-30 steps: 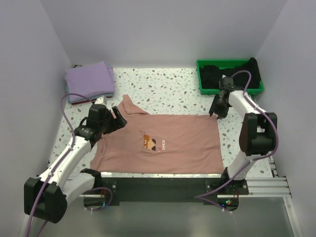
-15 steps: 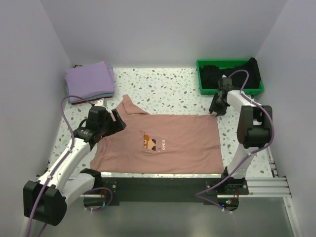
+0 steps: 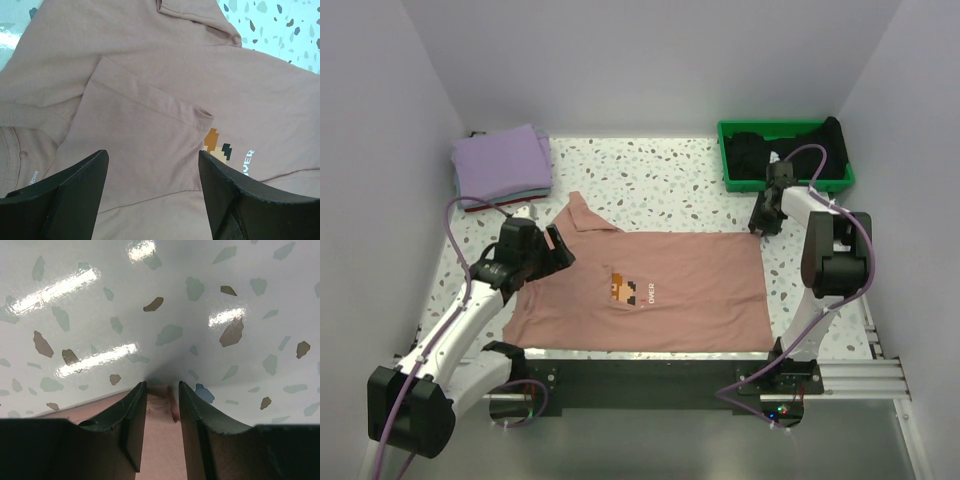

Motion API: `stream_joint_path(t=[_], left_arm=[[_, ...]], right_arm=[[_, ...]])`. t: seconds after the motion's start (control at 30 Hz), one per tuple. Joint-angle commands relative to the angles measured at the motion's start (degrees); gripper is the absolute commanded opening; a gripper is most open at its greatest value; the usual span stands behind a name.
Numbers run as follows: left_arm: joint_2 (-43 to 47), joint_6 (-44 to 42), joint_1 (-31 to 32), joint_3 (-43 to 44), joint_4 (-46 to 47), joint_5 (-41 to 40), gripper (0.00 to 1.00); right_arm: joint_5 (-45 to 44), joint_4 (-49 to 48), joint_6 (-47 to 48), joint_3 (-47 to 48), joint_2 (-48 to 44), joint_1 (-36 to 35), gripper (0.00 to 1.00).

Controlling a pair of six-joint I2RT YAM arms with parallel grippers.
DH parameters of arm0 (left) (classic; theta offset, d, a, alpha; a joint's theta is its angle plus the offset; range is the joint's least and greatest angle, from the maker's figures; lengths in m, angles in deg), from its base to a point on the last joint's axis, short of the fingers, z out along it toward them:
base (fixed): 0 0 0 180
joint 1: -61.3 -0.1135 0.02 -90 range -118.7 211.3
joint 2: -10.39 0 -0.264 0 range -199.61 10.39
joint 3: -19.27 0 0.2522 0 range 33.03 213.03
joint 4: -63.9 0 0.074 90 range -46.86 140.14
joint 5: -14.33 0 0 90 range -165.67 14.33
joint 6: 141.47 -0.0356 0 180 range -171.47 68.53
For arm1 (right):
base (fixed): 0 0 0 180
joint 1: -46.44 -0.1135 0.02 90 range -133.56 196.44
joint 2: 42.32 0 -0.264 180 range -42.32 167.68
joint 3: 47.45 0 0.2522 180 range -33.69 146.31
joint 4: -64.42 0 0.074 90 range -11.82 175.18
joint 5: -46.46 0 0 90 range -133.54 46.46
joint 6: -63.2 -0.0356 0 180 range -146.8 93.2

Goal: Fold and stack the t-shirts
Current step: Fold the tshirt

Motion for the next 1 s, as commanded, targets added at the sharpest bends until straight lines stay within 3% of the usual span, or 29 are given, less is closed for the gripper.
stream_joint_path(t=[0.0, 0.13, 0.33, 0.8, 0.97], left_arm=[[0.60, -1.13, -0.48, -0.87, 0.48, -0.69, 0.78], [-0.28, -1.74, -0.48, -0.26, 1.53, -0.60, 0.78], [-9.06, -6.03, -1.10, 6.94, 4.78, -0.60, 0.78], [-45.79, -17.47, -5.14, 36.72, 12.70, -1.57, 0.64], [-54.59, -17.30, -6.81, 40.34, 16.55, 2.63, 0.62]], right_arm=[[1.04, -1.61, 0.10, -1.72, -0.42, 0.17, 0.35], [0.60, 0.14, 0.02, -1.11, 0.80, 0.17, 0.20], [0.69, 1.11, 0.10, -1.45, 0.63, 0.09, 0.05], [1.65, 2.78, 0.28, -2.42, -0.07, 0.17, 0.01], [1.83, 3.30, 0.54, -1.81, 0.28, 0.09, 0.01]])
